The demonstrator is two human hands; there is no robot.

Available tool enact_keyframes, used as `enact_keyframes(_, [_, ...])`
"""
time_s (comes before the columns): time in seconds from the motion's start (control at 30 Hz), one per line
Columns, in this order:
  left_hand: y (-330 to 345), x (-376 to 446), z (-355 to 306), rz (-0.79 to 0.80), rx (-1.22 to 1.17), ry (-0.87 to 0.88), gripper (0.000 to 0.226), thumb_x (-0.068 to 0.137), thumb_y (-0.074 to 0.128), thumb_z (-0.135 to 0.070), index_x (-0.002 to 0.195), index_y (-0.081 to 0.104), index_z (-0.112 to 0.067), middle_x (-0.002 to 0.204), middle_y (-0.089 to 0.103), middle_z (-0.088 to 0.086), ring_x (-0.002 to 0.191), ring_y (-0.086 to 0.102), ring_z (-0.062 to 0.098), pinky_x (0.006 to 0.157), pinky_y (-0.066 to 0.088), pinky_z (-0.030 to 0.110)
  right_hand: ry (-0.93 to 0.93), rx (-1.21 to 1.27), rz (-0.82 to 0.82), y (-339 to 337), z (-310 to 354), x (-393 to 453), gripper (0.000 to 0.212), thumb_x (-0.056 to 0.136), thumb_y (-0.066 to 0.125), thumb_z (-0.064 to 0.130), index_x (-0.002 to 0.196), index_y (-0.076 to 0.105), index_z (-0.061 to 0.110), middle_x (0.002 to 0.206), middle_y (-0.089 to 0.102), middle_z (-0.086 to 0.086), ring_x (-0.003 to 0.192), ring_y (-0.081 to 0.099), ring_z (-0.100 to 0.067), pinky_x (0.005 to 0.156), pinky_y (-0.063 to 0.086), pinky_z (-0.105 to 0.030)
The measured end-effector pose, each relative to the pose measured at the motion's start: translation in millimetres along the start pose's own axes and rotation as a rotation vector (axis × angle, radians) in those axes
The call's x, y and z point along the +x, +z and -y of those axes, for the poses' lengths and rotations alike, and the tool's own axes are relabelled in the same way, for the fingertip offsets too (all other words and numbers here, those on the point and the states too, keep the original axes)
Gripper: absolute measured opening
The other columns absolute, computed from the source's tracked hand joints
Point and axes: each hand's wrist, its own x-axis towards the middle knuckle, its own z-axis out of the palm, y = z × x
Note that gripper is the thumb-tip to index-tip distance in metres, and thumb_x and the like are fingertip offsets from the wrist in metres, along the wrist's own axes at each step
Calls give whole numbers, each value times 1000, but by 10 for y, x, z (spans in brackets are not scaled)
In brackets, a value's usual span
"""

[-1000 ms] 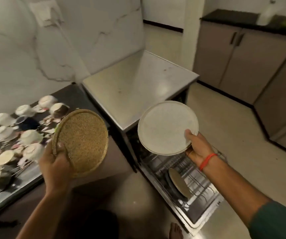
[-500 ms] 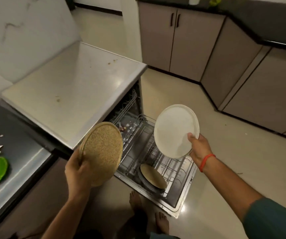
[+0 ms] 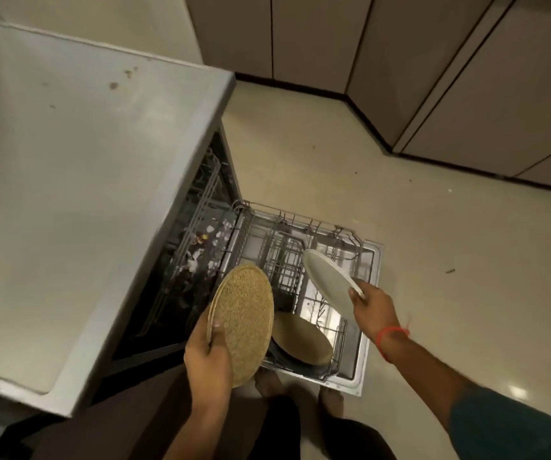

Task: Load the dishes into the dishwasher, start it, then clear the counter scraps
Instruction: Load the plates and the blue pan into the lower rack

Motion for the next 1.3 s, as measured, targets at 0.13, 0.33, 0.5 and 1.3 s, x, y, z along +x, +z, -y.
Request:
enact_keyframes(0.13, [250, 271, 263, -16, 30, -45, 37, 109, 45, -30, 141, 59, -20, 125, 60, -5, 128, 55, 24, 103, 45, 39, -32, -125, 73, 363, -340, 272, 39, 98, 56, 7, 133, 65, 23, 118, 72, -10, 105, 68, -30, 90, 51, -30])
enact_keyframes(0.33, [435, 625, 625, -119, -4, -165, 32, 107, 51, -25, 138, 57, -19, 120, 54, -7, 118, 52, 15, 102, 41, 38, -144, -402, 233, 696, -816, 755, 48, 94, 56, 3, 132, 64, 31, 116, 72, -8, 100, 68, -28, 91, 50, -29])
enact_keyframes(0.5, [420, 948, 935, -122, 23, -104, 23, 108, 45, -9, 106, 66, -19, 90, 65, -12, 83, 65, -7, 82, 56, 35, -269, -492, 280, 953, -1025, 963, 58, 88, 55, -7, 132, 65, 29, 120, 71, -6, 107, 68, -28, 98, 52, -32])
enact_keyframes(1.3, [800, 1148, 950, -110, 88, -87, 33, 109, 45, -23, 138, 61, -22, 138, 60, -2, 126, 57, 12, 103, 47, 34, -303, -613, 290, 1245, -1054, 1331, 50, 96, 53, 4, 133, 59, 36, 102, 73, 0, 82, 68, -21, 71, 57, -30])
